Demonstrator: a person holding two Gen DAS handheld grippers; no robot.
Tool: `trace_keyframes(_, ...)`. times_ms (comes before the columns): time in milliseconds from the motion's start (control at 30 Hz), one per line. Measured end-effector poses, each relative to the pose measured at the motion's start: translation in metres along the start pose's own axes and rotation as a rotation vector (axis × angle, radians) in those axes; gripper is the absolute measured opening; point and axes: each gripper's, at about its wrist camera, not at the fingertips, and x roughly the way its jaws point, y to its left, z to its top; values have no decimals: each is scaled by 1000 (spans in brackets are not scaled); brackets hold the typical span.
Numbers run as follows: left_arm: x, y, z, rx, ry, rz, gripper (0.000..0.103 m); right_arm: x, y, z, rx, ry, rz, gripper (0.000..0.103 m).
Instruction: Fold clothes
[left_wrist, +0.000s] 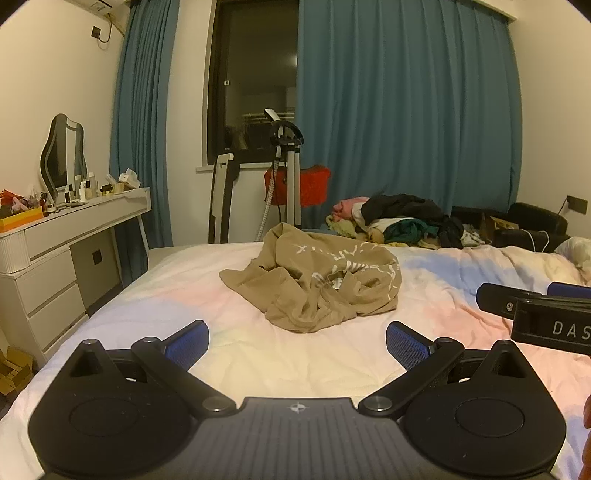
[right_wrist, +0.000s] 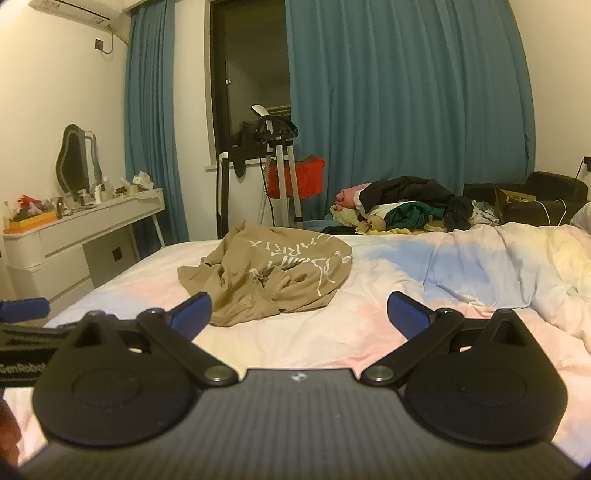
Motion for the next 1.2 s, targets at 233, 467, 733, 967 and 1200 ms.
trace_keyframes(233, -2, 2, -1, -9, -12, 3, 103, -2, 2, -1, 5, 1, -6, 103)
trace_keyframes(467, 1, 1, -2, -14, 0, 3, 103, -3, 2, -2, 12, 2, -8, 103)
trace_keyframes(733, 3, 1, -1, -19, 11, 1, 103, -2, 0, -2, 17, 7, -8, 103)
trace_keyframes(967, 6, 2, -1, -20, 19, 9, 103, -2, -1, -4, 24, 0, 1, 103)
trace_keyframes(1200, 7, 3, -1, -17, 24, 35, 103, 1, -3, -5, 37, -6, 0, 103)
